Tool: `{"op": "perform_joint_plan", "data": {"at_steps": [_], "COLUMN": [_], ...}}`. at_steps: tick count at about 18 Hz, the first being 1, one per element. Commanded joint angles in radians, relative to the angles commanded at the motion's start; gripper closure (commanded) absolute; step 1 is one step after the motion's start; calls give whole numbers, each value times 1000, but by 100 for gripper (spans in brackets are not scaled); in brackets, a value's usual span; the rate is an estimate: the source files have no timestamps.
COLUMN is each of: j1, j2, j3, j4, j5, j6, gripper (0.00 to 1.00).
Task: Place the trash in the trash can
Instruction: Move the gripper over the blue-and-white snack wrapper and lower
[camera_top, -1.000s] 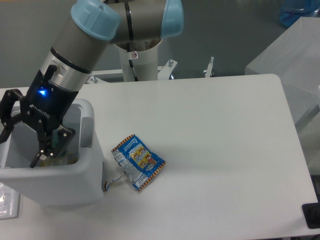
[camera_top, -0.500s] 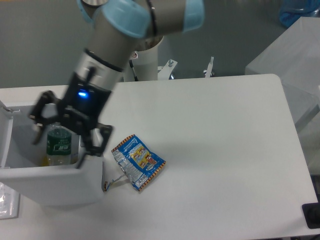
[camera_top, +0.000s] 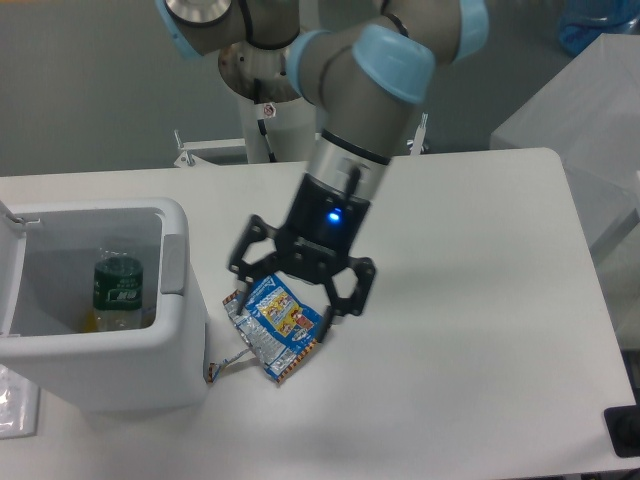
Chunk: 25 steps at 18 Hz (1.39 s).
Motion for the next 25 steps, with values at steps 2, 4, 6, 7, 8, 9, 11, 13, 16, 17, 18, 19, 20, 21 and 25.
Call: {"op": "perform_joint_plan", "data": {"at_steps": [2, 4, 6, 7, 8, 9, 11, 13, 16, 17, 18, 19, 20, 21, 25], "j1": [0, 2, -3, -3, -3, -3, -1, 0, -3, -5, -5, -6, -11, -17, -32], "j2": [-27, -58, -64, -69, -75, -78, -83, -89, -106, -110, -112, -117, -124, -135, -143], "j3": [-9, -41, -61, -77, -98, -118, -144, -158, -169, -172, -175, -175, -176, -175, -198], "j4": [-3, -2, -5, -5, -5, -5, -5, -6, -6, -6, -3, -2, 0, 2, 2], "j5": [5, 66, 144, 156, 158, 158, 160, 196, 313, 317, 316, 314, 314, 314, 318], "j6": [64, 158, 222, 251, 288, 322, 373, 405, 443, 453, 457, 453, 451, 451, 447], "gripper": [0, 0, 0, 0, 0, 0, 0, 0, 0, 0, 0, 0, 0, 0, 0]}}
